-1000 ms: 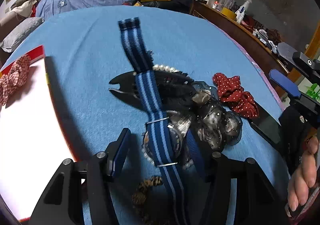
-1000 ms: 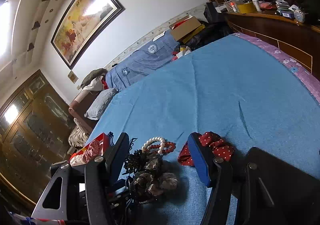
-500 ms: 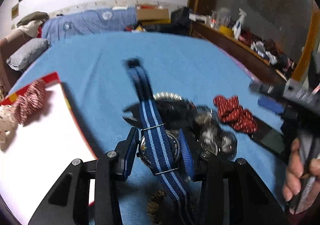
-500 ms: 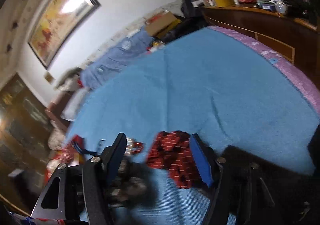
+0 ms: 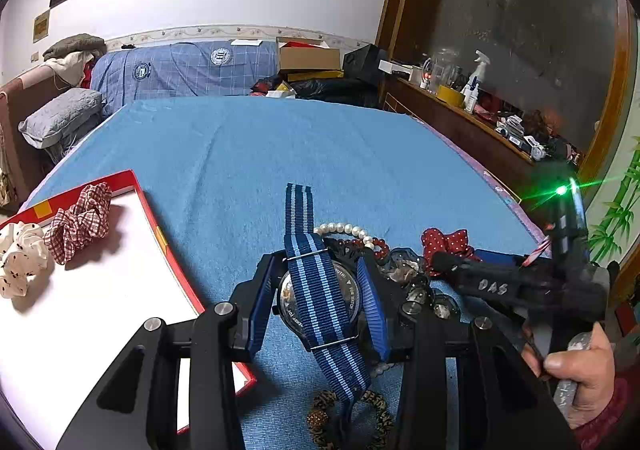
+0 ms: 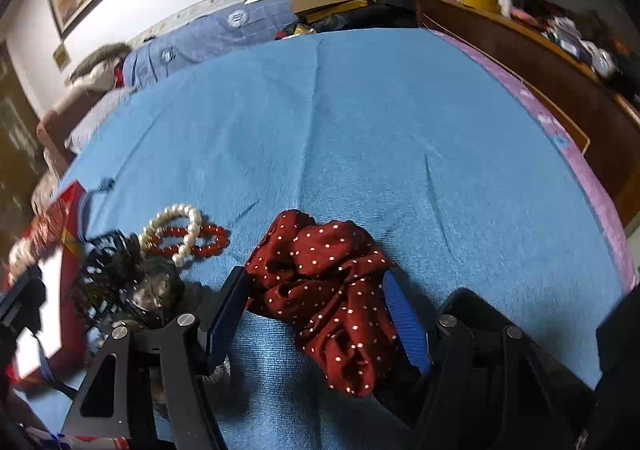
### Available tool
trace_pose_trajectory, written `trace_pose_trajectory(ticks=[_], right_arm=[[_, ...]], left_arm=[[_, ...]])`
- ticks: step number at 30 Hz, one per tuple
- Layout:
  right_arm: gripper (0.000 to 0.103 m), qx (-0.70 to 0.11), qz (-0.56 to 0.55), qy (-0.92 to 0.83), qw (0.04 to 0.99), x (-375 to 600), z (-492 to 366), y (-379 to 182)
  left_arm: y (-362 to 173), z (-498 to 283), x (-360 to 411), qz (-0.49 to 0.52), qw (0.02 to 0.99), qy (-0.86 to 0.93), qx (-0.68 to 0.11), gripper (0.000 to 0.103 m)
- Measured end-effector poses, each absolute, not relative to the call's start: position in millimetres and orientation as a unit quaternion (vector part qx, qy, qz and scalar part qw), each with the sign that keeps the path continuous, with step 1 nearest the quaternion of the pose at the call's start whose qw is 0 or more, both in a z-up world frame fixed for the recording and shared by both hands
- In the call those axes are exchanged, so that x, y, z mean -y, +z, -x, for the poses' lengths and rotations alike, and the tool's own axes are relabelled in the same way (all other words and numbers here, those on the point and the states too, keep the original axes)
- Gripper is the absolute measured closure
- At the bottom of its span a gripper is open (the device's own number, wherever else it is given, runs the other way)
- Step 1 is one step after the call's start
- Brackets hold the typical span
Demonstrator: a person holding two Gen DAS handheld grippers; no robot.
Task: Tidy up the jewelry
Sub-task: 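Lift the watch and polka-dot scrunchie off the bed toward the tray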
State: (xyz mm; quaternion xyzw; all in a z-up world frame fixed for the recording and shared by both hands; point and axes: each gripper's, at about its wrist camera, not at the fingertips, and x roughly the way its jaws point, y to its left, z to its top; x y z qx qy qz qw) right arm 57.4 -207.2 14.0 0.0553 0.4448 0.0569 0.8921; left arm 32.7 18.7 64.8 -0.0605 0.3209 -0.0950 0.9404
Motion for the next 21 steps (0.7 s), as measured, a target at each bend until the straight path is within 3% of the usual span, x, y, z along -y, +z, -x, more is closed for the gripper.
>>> trace_pose_trajectory(ticks=[1,3,6,7,16,21], right_arm=[[0.032,-0.444,-0.038,0.051,0.894,204,-57,13],[0.055,-0.447,-0.01,0.045,0.893,199,-57,9],[0.078,-0.443,0.003,0.04,0.895,198,-55,8],[0.082,-0.439,-0.004,0.039,0.898,202,-54,11],[0.084,-0.317,-0.084,0.082,0.941,213,-25,62],[0.084,-0.299,-0.082,0.107,0.945,201,-20,70]], left_arm=[[64,-32,-19,0.06,0.94,-0.094,-0.321,0.063],[65,-31,-18,0.058,0.941,-0.094,-0.321,0.063],[66,-31,-17,0.057,0.941,-0.092,-0.32,0.063],[66,-31,-16,0.057,0.941,-0.092,-0.319,0.063],[73,-23,-15,0.056,0.951,-0.09,-0.29,0.063],[73,-24,-14,0.053,0.951,-0.088,-0.292,0.063]])
